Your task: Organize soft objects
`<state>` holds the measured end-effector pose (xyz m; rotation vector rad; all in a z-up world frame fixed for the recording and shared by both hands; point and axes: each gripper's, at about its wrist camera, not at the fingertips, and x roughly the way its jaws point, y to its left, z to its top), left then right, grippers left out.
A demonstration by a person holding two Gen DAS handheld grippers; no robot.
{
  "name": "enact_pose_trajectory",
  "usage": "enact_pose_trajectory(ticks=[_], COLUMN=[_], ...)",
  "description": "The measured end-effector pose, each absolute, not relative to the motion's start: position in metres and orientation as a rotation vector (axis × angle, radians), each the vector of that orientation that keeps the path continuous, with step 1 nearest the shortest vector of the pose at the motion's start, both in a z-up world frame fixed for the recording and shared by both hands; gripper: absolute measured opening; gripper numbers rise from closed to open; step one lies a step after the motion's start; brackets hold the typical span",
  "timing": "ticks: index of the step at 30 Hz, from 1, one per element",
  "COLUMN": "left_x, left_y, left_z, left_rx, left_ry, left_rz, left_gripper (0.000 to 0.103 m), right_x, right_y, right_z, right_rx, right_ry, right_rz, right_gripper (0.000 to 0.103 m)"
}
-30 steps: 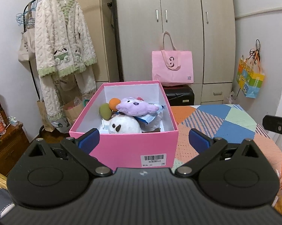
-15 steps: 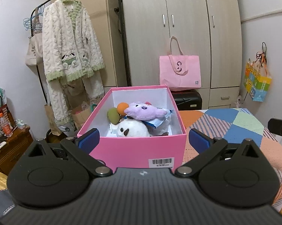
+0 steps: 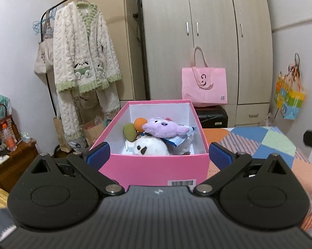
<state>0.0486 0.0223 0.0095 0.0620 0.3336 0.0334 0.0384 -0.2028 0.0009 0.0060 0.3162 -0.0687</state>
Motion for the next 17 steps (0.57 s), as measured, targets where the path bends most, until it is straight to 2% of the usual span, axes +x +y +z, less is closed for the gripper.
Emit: enact_pose_trajectory(ticks=[17], left_x=[0.0489], left_y=[0.0158], left_z=[0.0056], left_rx=[0.114], left_ry=[0.348], left_rz=[0.022], left_gripper=[0.103], right_x=[0.0453], right_y=[-0.204], right_z=[-0.006], right_rx=[-0.013], right_ry=[0.37], right_rz=[-0.073], right_gripper=[0.103])
